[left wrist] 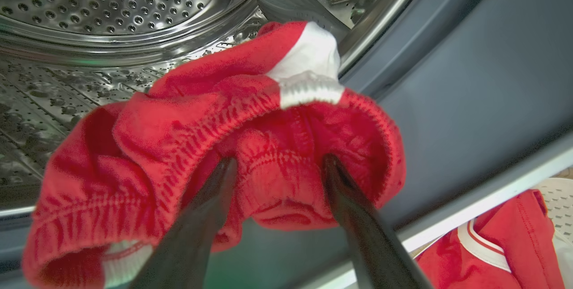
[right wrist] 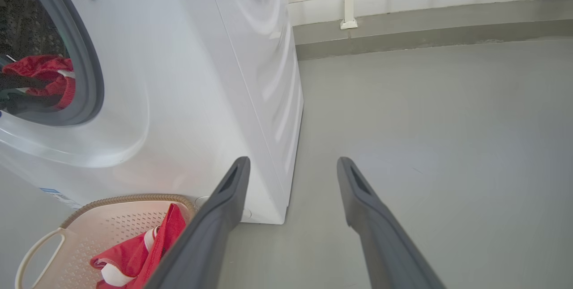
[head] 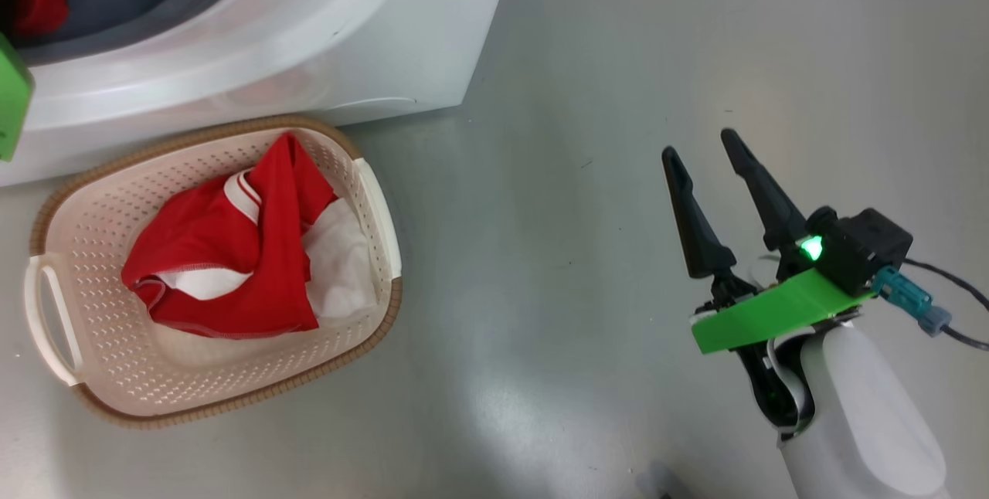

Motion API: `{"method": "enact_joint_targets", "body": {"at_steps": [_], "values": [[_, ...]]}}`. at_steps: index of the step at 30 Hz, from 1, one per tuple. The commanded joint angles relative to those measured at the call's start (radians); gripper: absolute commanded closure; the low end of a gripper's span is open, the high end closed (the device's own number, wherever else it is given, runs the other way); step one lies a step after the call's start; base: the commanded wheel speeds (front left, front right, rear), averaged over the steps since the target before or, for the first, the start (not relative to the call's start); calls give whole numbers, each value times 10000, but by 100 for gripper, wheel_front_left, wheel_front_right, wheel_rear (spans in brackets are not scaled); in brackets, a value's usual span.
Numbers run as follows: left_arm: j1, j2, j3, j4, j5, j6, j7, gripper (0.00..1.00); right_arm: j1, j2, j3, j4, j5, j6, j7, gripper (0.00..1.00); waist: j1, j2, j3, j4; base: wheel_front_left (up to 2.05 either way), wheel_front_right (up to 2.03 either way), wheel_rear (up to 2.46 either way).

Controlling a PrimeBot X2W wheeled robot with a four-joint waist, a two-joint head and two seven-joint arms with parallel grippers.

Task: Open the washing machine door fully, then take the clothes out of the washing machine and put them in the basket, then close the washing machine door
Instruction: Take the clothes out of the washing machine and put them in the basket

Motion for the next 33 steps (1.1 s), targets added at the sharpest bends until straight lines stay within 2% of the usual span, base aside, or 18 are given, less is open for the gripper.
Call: {"method": "enact_joint_targets", "body": {"at_steps": [1, 6, 7, 8, 10, 19, 27, 31, 33], "values": [[-326, 366, 197, 49, -201, -27, 75, 0, -110, 92, 246, -233, -50, 16, -46, 0, 0, -1, 75, -4, 0, 0, 0], [-393, 328, 82, 330, -496, -27, 149, 0, -252, 117, 329, -229, -41, 16, -46, 0, 0, -1, 167, -60, 0, 0, 0], [-410, 329, 46, 362, -545, -27, 145, 21, -268, 119, 334, -233, -39, 16, -46, 0, 0, -1, 178, -66, 0, 0, 0], [-426, 331, 12, 392, -596, -27, 145, 57, -281, 119, 336, -238, -38, 16, -46, 0, 0, -1, 187, -74, 0, 0, 0], [-452, 338, -42, 443, -707, -27, 134, 100, -294, 119, 331, -248, -41, 16, -46, 0, 0, -1, 192, -88, 0, 0, 0], [-503, 169, -56, 469, -1417, -27, -540, 100, -252, 109, 217, -234, -55, 16, -46, 0, 0, -1, 78, -23, 0, 0, 0], [-82, -128, 490, 205, -2347, -3, -1728, 100, -66, -2, 101, -184, -63, 16, -46, 0, 0, -1, -391, 225, 0, 0, 0], [464, -224, 1067, -350, -2898, 100, -1901, 100, 79, -90, 40, -163, -61, 16, -46, 0, 0, -1, -661, 379, 0, 0, 0], [832, -174, 1436, -1139, -3080, 232, -1909, 100, 130, -141, 11, -164, -57, 16, -46, 0, 0, -1, -755, 459, 0, 0, 0]]}}
